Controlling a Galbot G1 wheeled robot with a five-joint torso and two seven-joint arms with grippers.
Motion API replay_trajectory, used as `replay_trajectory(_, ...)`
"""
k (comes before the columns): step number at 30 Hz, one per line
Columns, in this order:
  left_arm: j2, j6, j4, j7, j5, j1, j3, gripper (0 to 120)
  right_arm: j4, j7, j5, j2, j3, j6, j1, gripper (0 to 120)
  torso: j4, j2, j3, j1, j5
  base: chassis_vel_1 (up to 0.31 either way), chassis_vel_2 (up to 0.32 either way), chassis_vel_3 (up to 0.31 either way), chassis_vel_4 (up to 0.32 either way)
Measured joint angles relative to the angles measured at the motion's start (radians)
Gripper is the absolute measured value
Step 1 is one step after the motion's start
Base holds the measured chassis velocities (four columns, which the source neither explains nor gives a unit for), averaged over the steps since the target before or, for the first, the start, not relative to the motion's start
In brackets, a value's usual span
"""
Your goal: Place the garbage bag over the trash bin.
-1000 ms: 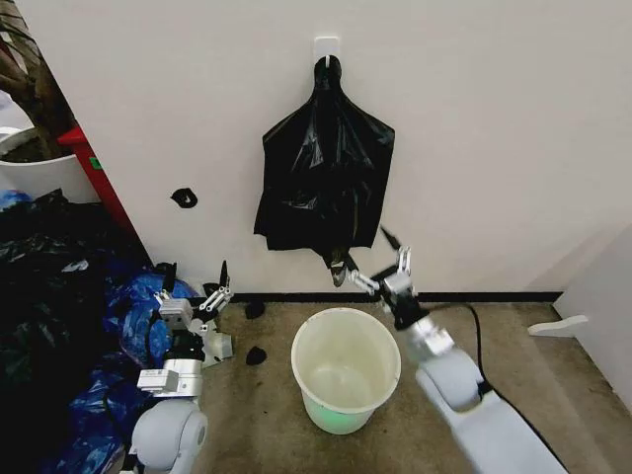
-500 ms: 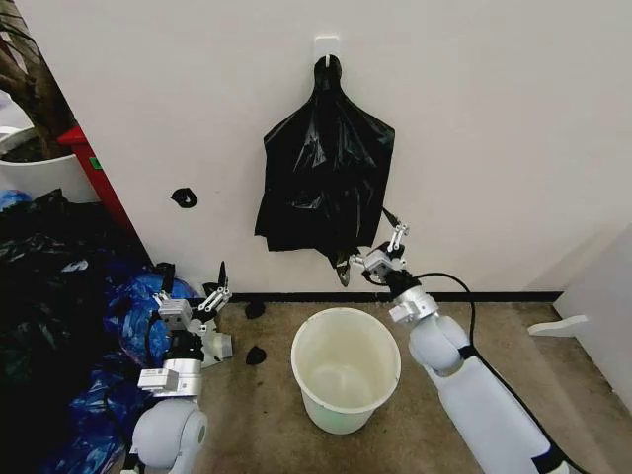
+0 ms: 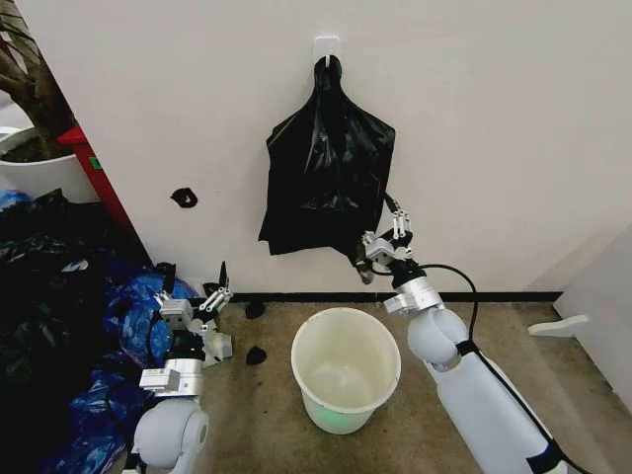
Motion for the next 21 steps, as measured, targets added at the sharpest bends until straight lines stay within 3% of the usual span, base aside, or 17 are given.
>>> replay_trajectory(6,0.004,0.0,-0.004,0.0,0.0,0.0,0.0,100,0.024,0.001,0.06,-0.014,0.003,-0.019,-0.012,22,0.0,0.0,0.0,0.0,0.0,0.0,0.0,0.0,0.0)
replay_trajectory(12,0.011,0.0,-0.017,0.0,0.0,0.004,-0.001,100,0.052,-0.022,0.235,-0.032,-0.011,-0.071,-0.01,0,0.0,0.0,0.0,0.0,0.0001,0.0,0.0,0.0,0.0)
replay_trajectory(16,0.018,0.0,-0.022,-0.001,-0.004,0.009,-0.006,100,0.075,-0.037,0.427,-0.041,-0.026,-0.112,-0.005,0,0.0001,0.0,0.0,0.0,0.0001,0.0,0.0,0.0,0.0)
replay_trajectory(21,0.02,0.0,-0.024,-0.001,-0.005,0.01,-0.007,100,0.097,-0.061,0.503,-0.046,-0.034,-0.099,-0.016,0,0.0002,0.0,0.0,0.0,0.0,0.0,0.0,0.0,0.0)
